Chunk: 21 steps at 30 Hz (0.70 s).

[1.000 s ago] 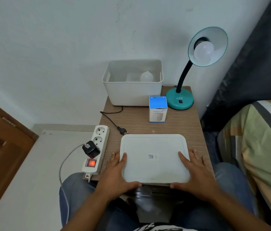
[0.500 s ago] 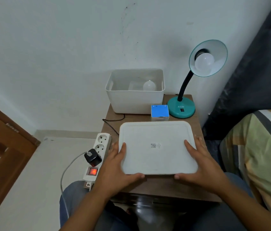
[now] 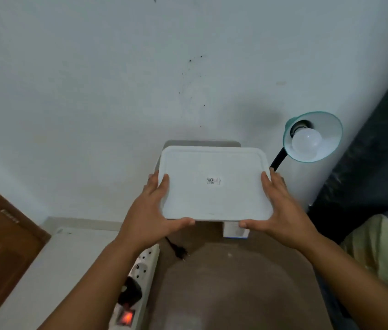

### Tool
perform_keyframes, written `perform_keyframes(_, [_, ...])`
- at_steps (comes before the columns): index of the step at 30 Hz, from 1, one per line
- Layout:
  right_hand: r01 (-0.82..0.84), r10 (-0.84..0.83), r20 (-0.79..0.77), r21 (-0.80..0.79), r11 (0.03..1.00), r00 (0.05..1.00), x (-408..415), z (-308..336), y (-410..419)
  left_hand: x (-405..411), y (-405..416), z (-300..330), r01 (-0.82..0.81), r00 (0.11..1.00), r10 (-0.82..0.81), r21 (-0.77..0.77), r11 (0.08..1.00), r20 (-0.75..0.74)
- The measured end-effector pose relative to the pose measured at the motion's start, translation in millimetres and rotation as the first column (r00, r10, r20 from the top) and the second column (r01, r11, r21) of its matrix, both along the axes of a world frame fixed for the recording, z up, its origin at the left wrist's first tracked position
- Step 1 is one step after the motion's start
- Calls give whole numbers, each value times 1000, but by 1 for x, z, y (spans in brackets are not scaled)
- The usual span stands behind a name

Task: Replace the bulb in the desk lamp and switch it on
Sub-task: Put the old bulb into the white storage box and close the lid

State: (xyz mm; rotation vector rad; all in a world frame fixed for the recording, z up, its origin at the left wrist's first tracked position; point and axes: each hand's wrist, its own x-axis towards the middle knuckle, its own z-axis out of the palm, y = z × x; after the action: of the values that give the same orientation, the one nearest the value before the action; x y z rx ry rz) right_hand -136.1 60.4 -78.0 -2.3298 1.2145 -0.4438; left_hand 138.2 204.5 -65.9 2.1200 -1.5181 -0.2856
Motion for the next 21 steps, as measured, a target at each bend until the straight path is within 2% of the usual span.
perform_keyframes(4, [15,-15,-7,24,1000,1000,31,9,-30,34,-38,9,10,1000,-10,7,1000,16])
perform_keyframes(11, [19,-18,-20,76,997,1000,71,6,-74,77,-88,6,10,999,-14,112,994,38])
perform_keyframes(21, [63,-59,-45,93,994,997,86,-4,-91,93,-115,-7,37,998,-30,143,989,-55])
